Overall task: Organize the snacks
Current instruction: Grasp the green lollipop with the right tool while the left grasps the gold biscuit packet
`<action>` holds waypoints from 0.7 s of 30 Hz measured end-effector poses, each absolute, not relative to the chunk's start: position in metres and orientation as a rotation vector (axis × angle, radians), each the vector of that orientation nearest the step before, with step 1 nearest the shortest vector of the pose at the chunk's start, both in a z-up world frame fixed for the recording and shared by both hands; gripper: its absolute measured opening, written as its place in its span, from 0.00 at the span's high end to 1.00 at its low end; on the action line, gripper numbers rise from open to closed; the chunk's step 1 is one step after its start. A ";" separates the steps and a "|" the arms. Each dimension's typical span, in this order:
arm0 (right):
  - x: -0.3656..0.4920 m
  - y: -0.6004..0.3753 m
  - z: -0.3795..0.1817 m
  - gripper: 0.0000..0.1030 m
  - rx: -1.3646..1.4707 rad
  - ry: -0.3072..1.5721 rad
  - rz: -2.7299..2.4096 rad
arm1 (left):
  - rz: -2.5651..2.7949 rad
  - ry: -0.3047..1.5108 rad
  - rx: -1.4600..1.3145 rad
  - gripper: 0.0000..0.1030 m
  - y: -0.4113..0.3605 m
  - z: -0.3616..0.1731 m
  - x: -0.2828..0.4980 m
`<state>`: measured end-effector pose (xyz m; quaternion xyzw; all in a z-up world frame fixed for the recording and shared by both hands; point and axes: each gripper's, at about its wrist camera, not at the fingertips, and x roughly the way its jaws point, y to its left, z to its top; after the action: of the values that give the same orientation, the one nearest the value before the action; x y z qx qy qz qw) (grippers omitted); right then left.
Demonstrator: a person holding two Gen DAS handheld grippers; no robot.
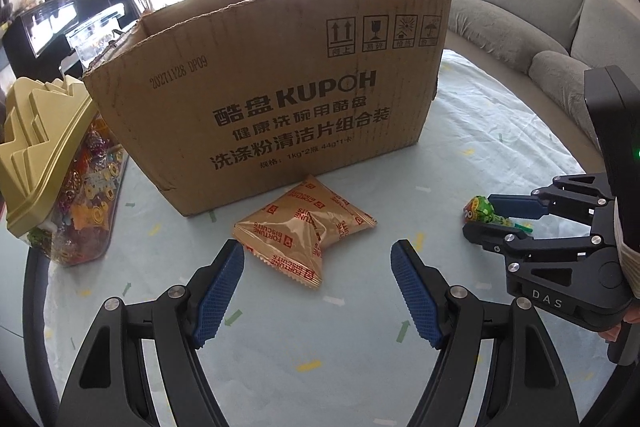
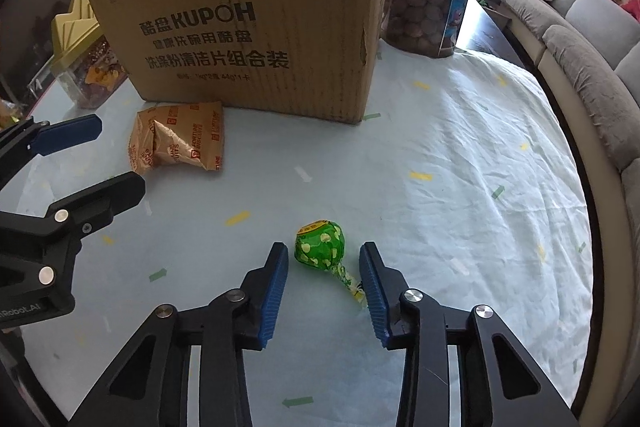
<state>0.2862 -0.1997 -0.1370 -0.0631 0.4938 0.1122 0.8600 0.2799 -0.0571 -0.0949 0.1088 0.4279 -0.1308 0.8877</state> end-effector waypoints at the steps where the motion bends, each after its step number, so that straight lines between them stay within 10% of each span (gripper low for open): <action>1: 0.287 -0.199 -0.138 0.70 -0.135 1.035 0.233 | -0.274 0.889 0.226 0.26 -0.057 -0.095 0.281; 21: 0.294 -0.171 -0.123 0.74 0.048 1.005 0.233 | -0.455 0.871 0.393 0.22 -0.044 -0.100 0.324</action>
<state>0.2936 -0.1709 -0.1234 0.0230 0.4803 0.1114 0.8697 0.3239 -0.0436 -0.0999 0.1873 0.4155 -0.2170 0.8632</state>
